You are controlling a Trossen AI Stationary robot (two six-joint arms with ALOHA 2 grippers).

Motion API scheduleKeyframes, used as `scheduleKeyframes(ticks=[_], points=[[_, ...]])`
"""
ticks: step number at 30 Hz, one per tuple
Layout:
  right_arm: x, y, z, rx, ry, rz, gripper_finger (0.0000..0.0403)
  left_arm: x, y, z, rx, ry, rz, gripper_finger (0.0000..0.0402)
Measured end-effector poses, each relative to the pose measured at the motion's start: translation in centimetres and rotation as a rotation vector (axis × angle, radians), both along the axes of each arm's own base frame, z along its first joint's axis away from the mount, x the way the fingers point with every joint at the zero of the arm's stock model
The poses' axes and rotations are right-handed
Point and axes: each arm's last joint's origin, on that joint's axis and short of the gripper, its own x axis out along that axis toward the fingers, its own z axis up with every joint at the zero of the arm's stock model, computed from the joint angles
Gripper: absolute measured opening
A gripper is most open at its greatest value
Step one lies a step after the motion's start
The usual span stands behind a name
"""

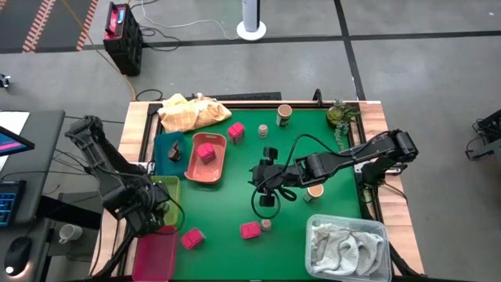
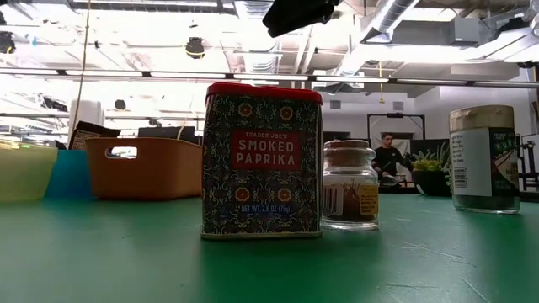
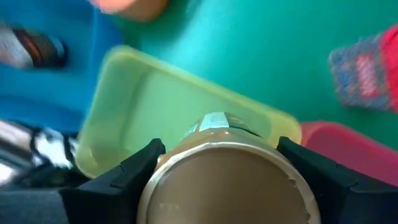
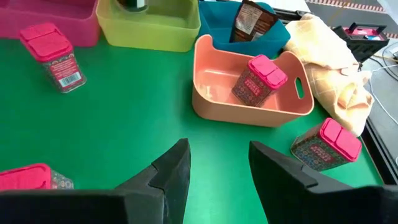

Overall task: Sort spices by type
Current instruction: Put the bottom left gold seasoning bottle into the yellow bin, then put the bottom gold seasoning bottle into the yellow bin

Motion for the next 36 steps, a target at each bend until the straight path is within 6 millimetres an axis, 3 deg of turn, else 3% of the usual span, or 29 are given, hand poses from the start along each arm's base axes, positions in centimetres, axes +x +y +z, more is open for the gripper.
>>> scheduleKeyframes(ticks=[8, 14, 20, 27, 31, 36], points=[[0.1, 0.1, 0.1, 0.001, -0.015, 0.006, 0.0191, -0.9, 0.4, -3.6, -0.051, -0.015, 0.055, 0.0270], [0.1, 0.1, 0.1, 0.000, -0.016, 0.004, 0.0191, -1.1, 0.7, -4.9, -0.050, 0.004, 0.101, 0.0329], [0.1, 0.1, 0.1, -0.002, -0.015, 0.005, 0.0191, -0.9, 0.6, -3.6, -0.078, -0.008, 0.098, 0.0350], [0.2, -0.6, 0.1, -0.051, -0.004, -0.003, 0.0191, -0.2, 1.3, 0.2, 0.012, -0.131, 0.082, 0.0349], [0.5, -2.6, 0.2, -0.128, -0.005, -0.090, 0.0191, 0.3, 1.7, 1.3, 0.162, -0.310, 0.046, 0.0349], [0.7, -8.1, -0.1, -0.098, 0.043, -0.215, 0.0191, 0.7, 2.1, 1.2, 0.369, -0.511, 0.022, 0.0349]])
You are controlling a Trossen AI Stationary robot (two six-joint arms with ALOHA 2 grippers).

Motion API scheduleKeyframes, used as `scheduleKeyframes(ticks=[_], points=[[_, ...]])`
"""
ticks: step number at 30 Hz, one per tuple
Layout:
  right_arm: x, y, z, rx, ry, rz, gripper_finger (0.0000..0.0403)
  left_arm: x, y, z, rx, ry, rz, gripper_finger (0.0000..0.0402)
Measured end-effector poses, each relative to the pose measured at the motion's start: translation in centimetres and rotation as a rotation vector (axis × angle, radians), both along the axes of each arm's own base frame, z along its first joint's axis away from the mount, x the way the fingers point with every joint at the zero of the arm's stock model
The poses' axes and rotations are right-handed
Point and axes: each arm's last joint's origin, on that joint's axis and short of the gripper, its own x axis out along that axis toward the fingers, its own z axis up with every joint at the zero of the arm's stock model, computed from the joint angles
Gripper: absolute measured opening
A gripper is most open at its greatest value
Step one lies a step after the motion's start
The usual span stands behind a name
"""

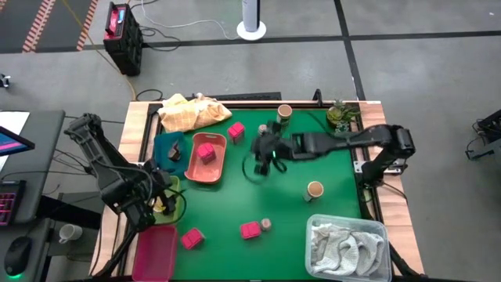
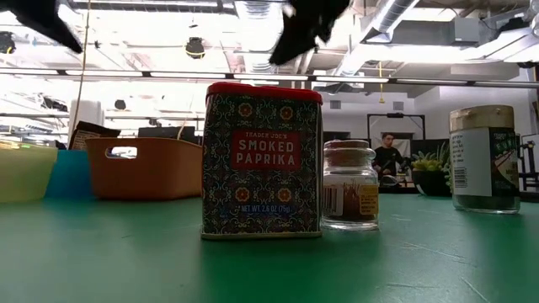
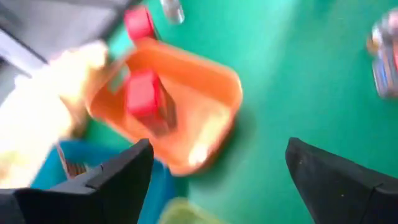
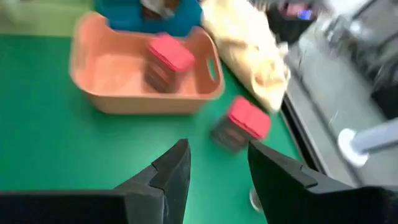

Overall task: Sort spices by type
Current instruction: Put the bottom gold seasoning bottle into the yellow bin

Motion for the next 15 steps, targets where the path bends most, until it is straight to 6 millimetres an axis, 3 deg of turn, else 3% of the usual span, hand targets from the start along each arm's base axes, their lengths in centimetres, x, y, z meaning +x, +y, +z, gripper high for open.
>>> scheduleKeyframes(ticks=[4, 6, 11, 15], points=[[-0.5, -3.2, -0.7, 0.179, 0.070, 0.059, 0.0195, 0.5, -0.1, -0.8, 0.066, -0.084, -0.009, 0.0349], [-0.8, -3.3, -1.0, 0.208, 0.109, 0.087, 0.0199, 0.9, -0.3, -1.0, 0.068, -0.074, -0.026, 0.0349], [-0.9, -2.4, -1.1, 0.093, 0.182, 0.179, 0.0202, 1.9, -0.2, -0.9, 0.092, -0.049, -0.061, 0.0349], [-1.5, -3.7, -1.5, 0.084, 0.252, 0.161, 0.0208, 2.6, 0.4, -0.9, 0.126, -0.039, -0.039, 0.0349]])
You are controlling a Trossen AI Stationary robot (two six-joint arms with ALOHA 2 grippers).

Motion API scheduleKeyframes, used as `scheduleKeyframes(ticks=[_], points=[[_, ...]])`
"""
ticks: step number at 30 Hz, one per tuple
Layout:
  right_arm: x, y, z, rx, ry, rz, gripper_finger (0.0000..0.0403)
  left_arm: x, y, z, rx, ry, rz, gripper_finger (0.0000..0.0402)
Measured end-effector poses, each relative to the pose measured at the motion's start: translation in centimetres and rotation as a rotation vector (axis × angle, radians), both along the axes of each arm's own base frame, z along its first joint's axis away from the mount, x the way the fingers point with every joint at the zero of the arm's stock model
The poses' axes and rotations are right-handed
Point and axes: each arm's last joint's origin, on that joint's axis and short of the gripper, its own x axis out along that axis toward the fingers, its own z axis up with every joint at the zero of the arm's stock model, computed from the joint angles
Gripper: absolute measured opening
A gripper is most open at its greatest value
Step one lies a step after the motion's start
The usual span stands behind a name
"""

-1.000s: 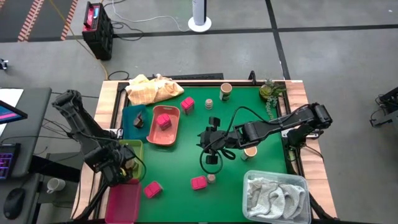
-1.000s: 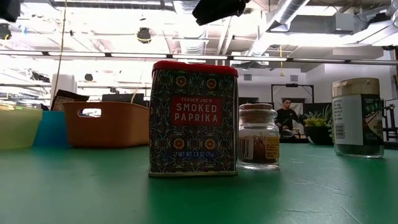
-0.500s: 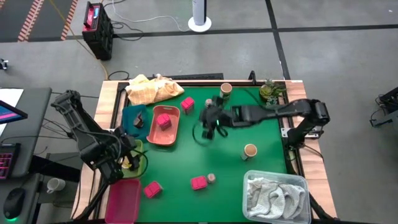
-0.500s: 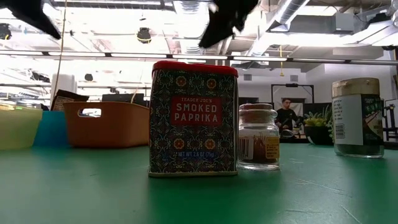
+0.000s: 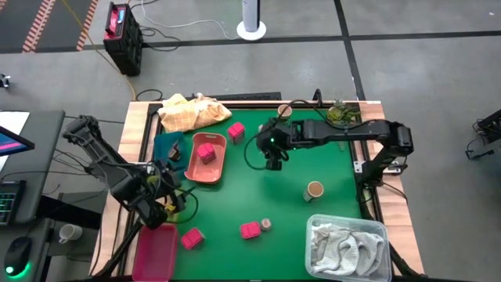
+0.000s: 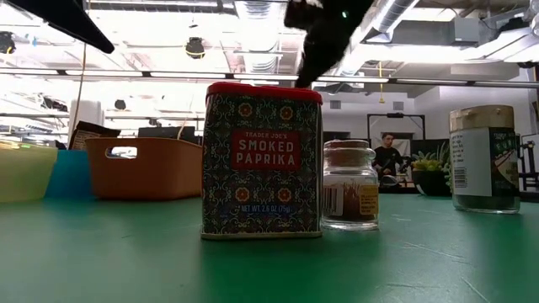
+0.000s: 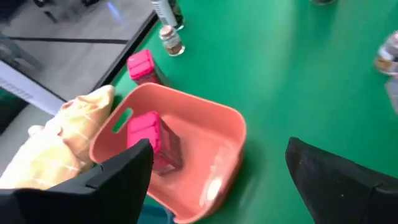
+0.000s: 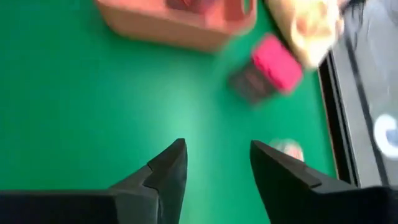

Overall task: Sort spices by type
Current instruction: Put the bottom gold seasoning bottle into the yellow bin

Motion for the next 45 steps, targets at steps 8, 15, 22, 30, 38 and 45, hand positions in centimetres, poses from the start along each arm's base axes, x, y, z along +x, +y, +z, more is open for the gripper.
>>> scheduleKeyframes(ticks=[8, 15, 22, 30, 38, 45], points=[[-2.9, 2.6, -1.5, 0.084, 0.330, -0.008, 0.0237, 0.6, 0.3, 0.1, 0.028, -0.007, 0.009, 0.0349], [-4.1, 5.1, -1.8, 0.170, 0.423, -0.111, 0.0238, 1.3, 1.3, 0.2, 0.088, 0.003, 0.048, 0.0349], [-5.1, 7.1, -1.9, 0.193, 0.485, -0.155, 0.0267, 1.8, 2.2, 0.2, 0.165, 0.057, 0.050, 0.0349], [-5.6, 9.1, -1.9, 0.372, 0.531, -0.178, 0.0341, 2.4, 3.3, 0.2, 0.249, 0.136, 0.052, 0.0349], [-6.9, 10.8, -1.9, 0.407, 0.631, -0.247, 0.0397, 2.6, 3.8, 0.2, 0.303, 0.187, 0.036, 0.0349], [-7.9, 11.0, -1.8, 0.296, 0.680, -0.306, 0.0392, 2.7, 4.1, 0.2, 0.311, 0.196, 0.047, 0.0349]])
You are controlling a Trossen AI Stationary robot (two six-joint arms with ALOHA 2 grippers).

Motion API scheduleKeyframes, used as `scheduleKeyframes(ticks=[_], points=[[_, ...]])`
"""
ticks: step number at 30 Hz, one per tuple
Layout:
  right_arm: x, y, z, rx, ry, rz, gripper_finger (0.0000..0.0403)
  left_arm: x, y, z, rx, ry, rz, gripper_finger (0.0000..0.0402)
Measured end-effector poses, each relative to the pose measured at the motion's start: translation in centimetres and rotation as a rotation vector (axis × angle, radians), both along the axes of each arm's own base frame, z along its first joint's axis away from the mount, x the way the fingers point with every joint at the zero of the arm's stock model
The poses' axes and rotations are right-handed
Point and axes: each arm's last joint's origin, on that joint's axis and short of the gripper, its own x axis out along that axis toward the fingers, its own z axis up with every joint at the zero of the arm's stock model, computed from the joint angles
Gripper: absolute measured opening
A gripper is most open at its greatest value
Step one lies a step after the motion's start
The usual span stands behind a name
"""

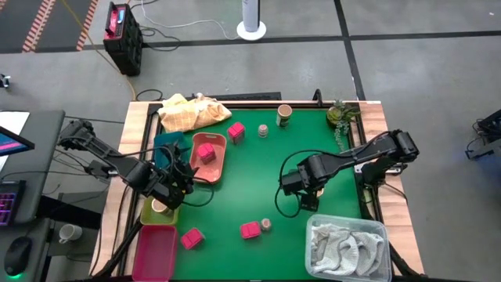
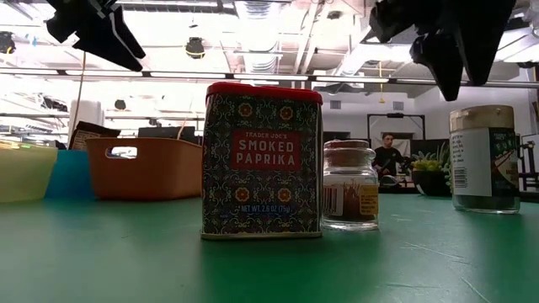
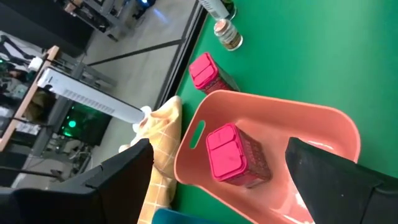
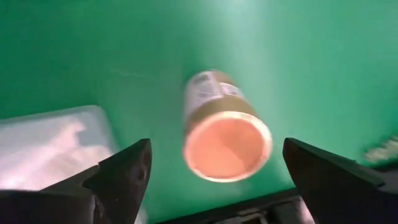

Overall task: Sort spices by type
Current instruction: Put the bottom gold seasoning bottle into the yellow bin

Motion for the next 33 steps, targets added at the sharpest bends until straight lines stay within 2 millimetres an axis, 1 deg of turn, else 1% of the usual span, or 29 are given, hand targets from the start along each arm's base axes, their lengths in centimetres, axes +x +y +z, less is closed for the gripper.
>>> scheduleKeyframes(ticks=[4, 8, 13, 19, 21, 24, 27, 30, 33], points=[[-0.6, 0.4, 0.1, -0.098, 0.022, 0.007, 0.0393, 0.0, 0.0, 0.0, -0.007, 0.000, 0.000, 0.0349], [-0.9, 1.2, 0.1, -0.110, 0.019, -0.004, 0.0393, 0.0, -0.1, -0.1, -0.044, 0.012, -0.008, 0.0349], [-1.0, 1.7, 0.1, -0.110, 0.016, 0.010, 0.0393, 0.0, -0.1, -0.1, -0.048, 0.011, -0.006, 0.0349], [-1.4, 1.5, 0.3, -0.145, 0.007, 0.016, 0.0393, -0.1, -0.1, -0.1, -0.049, 0.014, -0.005, 0.0349], [-2.1, 1.2, 0.6, -0.152, -0.012, -0.001, 0.0393, -0.1, -0.1, -0.2, -0.057, 0.023, -0.008, 0.0349], [-4.2, 0.5, 0.6, -0.155, -0.041, -0.069, 0.0393, -0.2, 0.0, -0.2, -0.062, 0.038, -0.011, 0.0349], [-6.0, 0.1, 0.4, -0.126, -0.128, -0.126, 0.0393, -0.2, 0.0, -0.3, -0.058, 0.047, -0.011, 0.0349], [-6.9, 0.0, -0.2, -0.090, -0.209, -0.141, 0.0393, -0.2, 0.0, -0.3, -0.056, 0.050, -0.013, 0.0349], [-7.6, 0.1, -1.3, -0.101, -0.183, -0.116, 0.0393, -0.2, 0.0, -0.3, -0.056, 0.050, -0.014, 0.0349]])
